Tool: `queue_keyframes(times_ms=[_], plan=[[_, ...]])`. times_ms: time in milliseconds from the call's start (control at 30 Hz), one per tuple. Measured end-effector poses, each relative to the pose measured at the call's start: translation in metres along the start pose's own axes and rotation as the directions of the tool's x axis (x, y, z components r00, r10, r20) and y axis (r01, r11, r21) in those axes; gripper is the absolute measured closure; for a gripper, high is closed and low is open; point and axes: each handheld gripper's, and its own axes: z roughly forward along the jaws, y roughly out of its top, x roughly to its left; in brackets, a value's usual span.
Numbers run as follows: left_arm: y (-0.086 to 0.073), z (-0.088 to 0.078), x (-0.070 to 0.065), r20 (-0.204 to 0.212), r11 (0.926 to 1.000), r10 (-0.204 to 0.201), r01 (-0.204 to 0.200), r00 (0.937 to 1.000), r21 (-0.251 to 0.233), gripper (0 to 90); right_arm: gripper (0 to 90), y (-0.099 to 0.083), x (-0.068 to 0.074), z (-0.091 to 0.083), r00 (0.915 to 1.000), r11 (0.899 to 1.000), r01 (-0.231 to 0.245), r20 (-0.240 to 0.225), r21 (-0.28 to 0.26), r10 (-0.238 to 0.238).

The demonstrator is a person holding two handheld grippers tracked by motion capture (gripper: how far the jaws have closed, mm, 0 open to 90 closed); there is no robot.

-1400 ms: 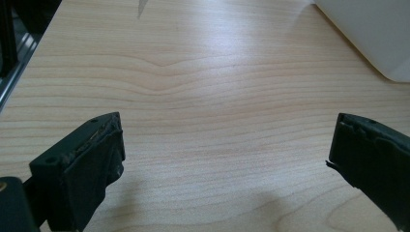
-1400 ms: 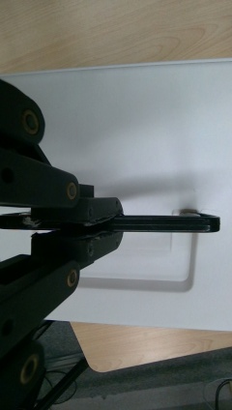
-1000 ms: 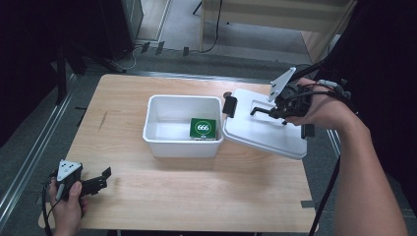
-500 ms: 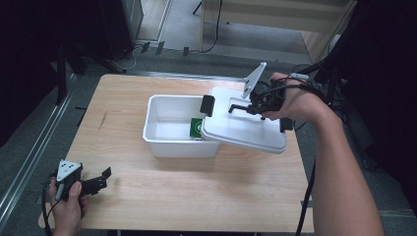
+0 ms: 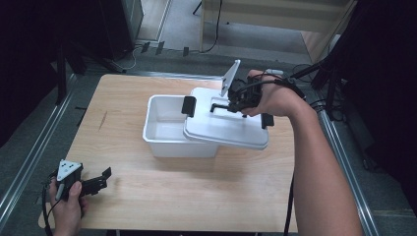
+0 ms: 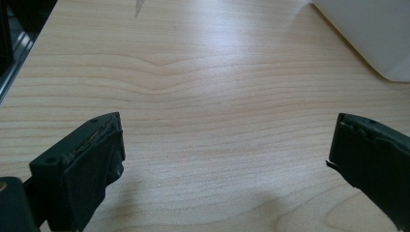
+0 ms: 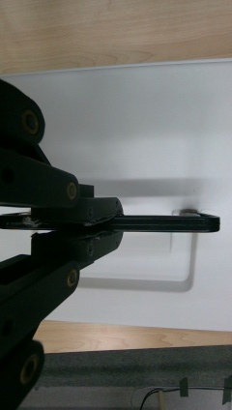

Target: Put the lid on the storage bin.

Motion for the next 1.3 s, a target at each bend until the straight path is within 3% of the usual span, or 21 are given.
queue_keyframes(times_ms=[433, 733, 900, 1300], plan=[[0.0, 0.0, 0.0, 0.001, 1.0, 0.004, -0.004, 1.0, -0.001, 0.0, 85.7, 0.04, -0.002, 0.013, 0.9978, 0.998, 0.065, -0.012, -0.001, -0.065], [0.0, 0.0, 0.0, 0.004, 1.0, 0.007, -0.007, 1.0, -0.002, 0.0, 85.6, 0.06, -0.001, 0.02, 0.9974, 0.998, 0.07, -0.02, 0.003, -0.07], [0.0, 0.0, 0.0, 0.007, 1.0, 0.007, -0.007, 1.0, 0.004, 0.0, 85.7, 0.073, -0.001, 0.027, 0.9945, 0.995, 0.103, -0.021, -0.01, -0.103], [0.0, 0.0, 0.0, 0.01, 1.0, 0.008, -0.008, 0.9999, 0.004, 0.0, 85.6, 0.091, 0.001, 0.039, 0.994, 0.995, 0.103, -0.038, -0.003, -0.103]])
